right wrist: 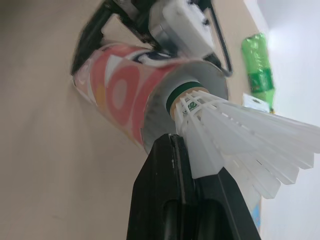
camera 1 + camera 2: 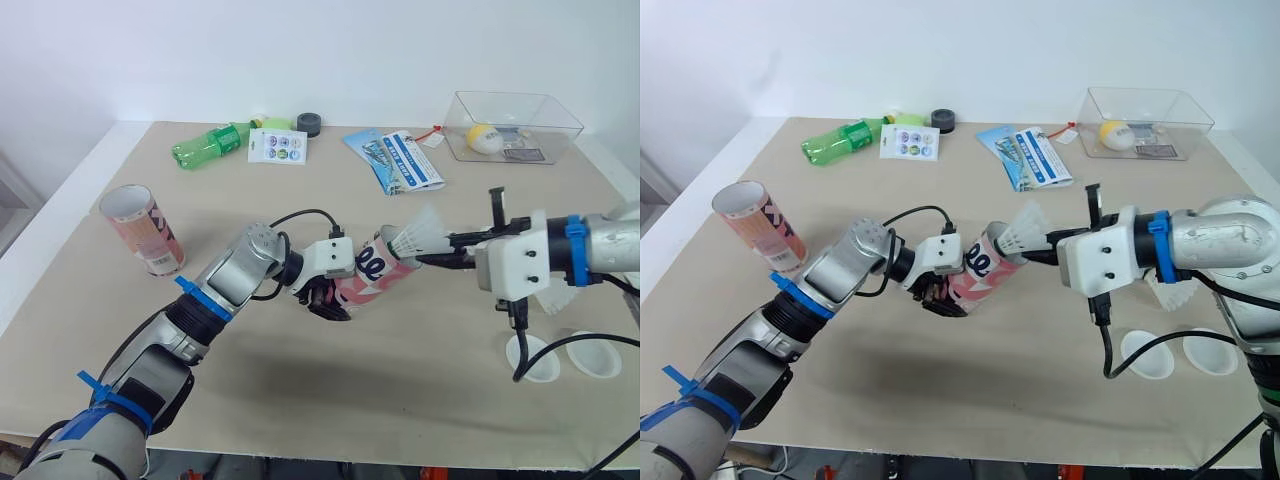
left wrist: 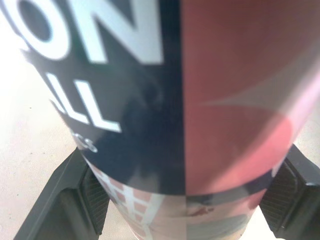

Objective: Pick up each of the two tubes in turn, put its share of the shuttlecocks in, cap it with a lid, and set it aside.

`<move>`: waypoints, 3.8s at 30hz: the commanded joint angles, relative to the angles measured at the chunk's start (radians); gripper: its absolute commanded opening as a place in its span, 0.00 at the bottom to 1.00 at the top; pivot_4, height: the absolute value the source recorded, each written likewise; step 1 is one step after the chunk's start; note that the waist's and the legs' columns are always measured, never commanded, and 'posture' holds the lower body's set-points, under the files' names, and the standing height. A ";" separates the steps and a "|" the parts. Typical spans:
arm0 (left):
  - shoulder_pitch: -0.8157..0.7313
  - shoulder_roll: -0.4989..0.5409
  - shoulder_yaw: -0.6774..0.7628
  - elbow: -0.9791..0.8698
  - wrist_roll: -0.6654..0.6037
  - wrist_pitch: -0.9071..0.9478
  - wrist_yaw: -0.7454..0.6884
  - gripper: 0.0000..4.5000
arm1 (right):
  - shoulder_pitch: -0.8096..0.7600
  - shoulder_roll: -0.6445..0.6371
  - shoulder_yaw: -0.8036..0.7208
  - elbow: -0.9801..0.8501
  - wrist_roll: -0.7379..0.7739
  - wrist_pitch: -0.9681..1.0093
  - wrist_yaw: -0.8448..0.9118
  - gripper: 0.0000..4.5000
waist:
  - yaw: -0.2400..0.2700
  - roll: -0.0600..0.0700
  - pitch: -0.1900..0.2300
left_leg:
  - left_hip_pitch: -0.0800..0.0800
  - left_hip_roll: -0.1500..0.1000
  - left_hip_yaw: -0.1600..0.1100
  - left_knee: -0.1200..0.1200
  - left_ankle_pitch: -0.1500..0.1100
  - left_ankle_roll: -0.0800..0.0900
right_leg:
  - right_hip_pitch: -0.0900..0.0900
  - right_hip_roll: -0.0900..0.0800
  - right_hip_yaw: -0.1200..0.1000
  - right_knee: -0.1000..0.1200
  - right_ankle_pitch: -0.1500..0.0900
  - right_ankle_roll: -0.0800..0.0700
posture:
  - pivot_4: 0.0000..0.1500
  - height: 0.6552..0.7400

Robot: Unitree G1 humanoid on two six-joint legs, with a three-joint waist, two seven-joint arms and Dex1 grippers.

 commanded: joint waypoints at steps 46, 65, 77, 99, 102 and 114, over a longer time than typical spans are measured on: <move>-0.055 -0.018 -0.037 0.000 0.063 -0.066 0.012 0.79 | -0.485 0.308 0.457 0.287 -0.206 0.291 0.320 0.01 | 0.000 0.001 -0.001 | 0.000 0.001 0.000 0.002 0.001 0.000 | -0.001 0.001 -0.001 0.002 0.002 -0.002 | 1.00 1.00; -0.031 -0.009 -0.029 0.012 0.051 -0.066 0.018 0.79 | -0.487 0.227 0.253 0.227 0.000 0.452 0.346 0.27 | -0.001 0.001 -0.001 | 0.000 0.001 -0.001 0.002 0.001 -0.001 | -0.003 0.001 -0.001 0.008 0.000 -0.006 | 1.00 1.00; -0.032 -0.010 -0.029 0.022 0.047 -0.069 0.016 0.79 | -0.336 0.096 0.102 0.152 0.074 0.539 0.282 0.72 | 0.000 0.001 -0.001 | 0.000 0.000 -0.001 0.002 0.001 -0.001 | -0.004 0.001 -0.001 0.010 -0.003 -0.003 | 1.00 1.00; -0.016 -0.023 0.015 0.032 0.030 -0.093 0.061 0.79 | -0.351 0.146 0.065 0.217 0.130 0.553 0.254 0.02 | 0.001 0.001 -0.001 | 0.000 0.000 -0.001 0.002 0.001 -0.001 | -0.003 0.001 -0.001 0.010 -0.003 -0.002 | 1.00 1.00; 0.019 -0.026 0.042 0.019 0.004 -0.123 0.072 0.79 | -0.296 0.139 -0.027 0.221 0.198 0.620 0.212 0.02 | 0.002 0.001 -0.001 | 0.000 0.000 -0.001 0.002 0.001 -0.001 | -0.003 0.001 -0.001 0.010 -0.003 -0.002 | 1.00 1.00; 0.254 -0.133 0.190 0.019 -0.139 -0.429 0.172 0.79 | 0.242 0.124 -0.501 -0.004 0.435 0.957 -0.060 0.02 | 0.005 0.001 -0.001 | 0.000 -0.001 -0.003 0.002 0.001 -0.001 | -0.002 0.000 -0.002 0.011 -0.002 -0.006 | 1.00 1.00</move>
